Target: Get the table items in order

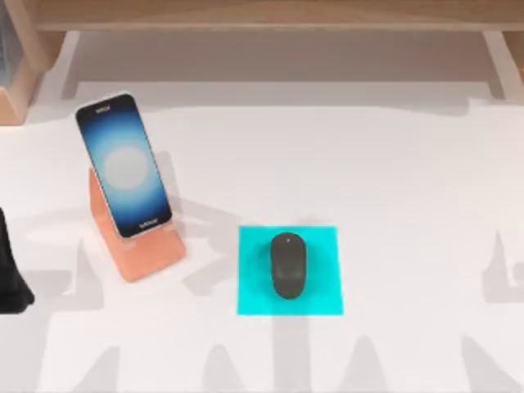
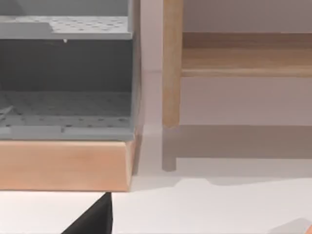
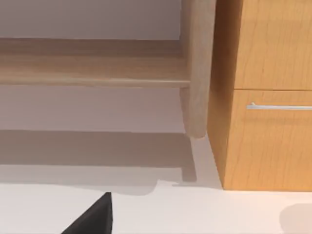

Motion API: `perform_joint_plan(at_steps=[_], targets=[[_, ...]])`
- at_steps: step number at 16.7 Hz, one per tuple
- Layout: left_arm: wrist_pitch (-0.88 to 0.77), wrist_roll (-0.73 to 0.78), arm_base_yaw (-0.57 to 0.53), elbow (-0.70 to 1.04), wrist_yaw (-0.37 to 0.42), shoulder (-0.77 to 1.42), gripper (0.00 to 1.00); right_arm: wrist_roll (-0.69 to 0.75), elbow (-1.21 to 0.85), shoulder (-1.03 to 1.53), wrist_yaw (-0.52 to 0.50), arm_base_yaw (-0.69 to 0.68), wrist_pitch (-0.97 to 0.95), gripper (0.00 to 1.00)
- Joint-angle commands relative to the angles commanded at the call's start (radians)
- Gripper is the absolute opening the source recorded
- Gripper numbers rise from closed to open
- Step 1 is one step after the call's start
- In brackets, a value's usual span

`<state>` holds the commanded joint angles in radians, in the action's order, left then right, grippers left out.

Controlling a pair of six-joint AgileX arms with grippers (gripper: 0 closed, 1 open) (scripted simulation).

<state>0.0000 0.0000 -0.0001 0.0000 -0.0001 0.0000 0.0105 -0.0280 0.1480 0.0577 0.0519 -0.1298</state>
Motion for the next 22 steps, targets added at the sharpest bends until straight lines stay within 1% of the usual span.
perform_joint_plan(at_steps=[5, 15, 19, 22], targets=[[0.0, 0.0, 0.0, 0.0, 0.0, 0.0, 1.0, 0.016, -0.051, 0.377, 0.101, 0.14, -0.28, 1.0], [0.0, 0.0, 0.0, 0.0, 0.0, 0.0, 1.0, 0.018, -0.235, 1.415, 0.317, 0.47, -0.989, 1.0], [0.0, 0.0, 0.0, 0.0, 0.0, 0.0, 1.0, 0.006, -0.342, 1.764, 0.397, 0.548, -1.251, 1.0], [0.0, 0.0, 0.0, 0.0, 0.0, 0.0, 1.0, -0.004, -0.429, 1.942, 0.452, 0.563, -1.41, 1.0]])
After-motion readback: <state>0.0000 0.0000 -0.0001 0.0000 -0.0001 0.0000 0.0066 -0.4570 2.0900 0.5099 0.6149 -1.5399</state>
